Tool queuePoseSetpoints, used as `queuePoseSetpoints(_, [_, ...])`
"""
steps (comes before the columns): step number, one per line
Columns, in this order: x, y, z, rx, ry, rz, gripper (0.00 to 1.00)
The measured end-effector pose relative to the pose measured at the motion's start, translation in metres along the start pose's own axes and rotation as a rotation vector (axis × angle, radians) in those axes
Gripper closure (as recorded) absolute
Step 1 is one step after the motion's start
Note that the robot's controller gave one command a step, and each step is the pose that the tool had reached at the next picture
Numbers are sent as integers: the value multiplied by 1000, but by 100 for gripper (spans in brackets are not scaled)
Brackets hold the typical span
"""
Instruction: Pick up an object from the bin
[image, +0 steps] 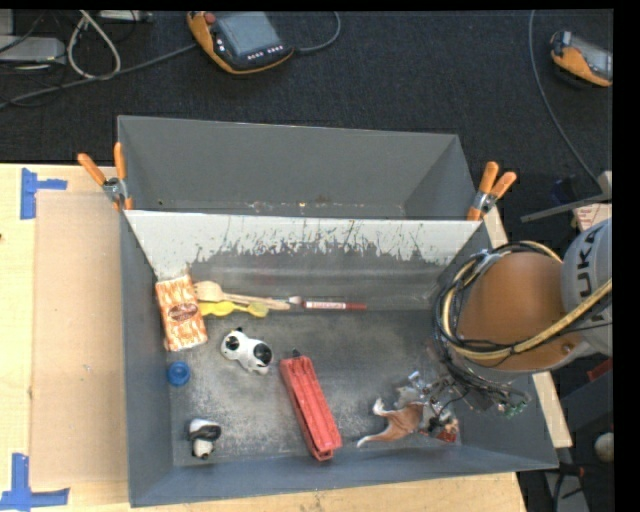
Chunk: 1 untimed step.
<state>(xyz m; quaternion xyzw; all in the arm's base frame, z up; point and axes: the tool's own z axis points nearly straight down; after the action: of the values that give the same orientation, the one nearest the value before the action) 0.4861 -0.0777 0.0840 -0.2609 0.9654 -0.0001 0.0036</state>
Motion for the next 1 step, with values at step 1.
queuePoseSetpoints(1, [0, 1, -8, -1, 0, -3, 100])
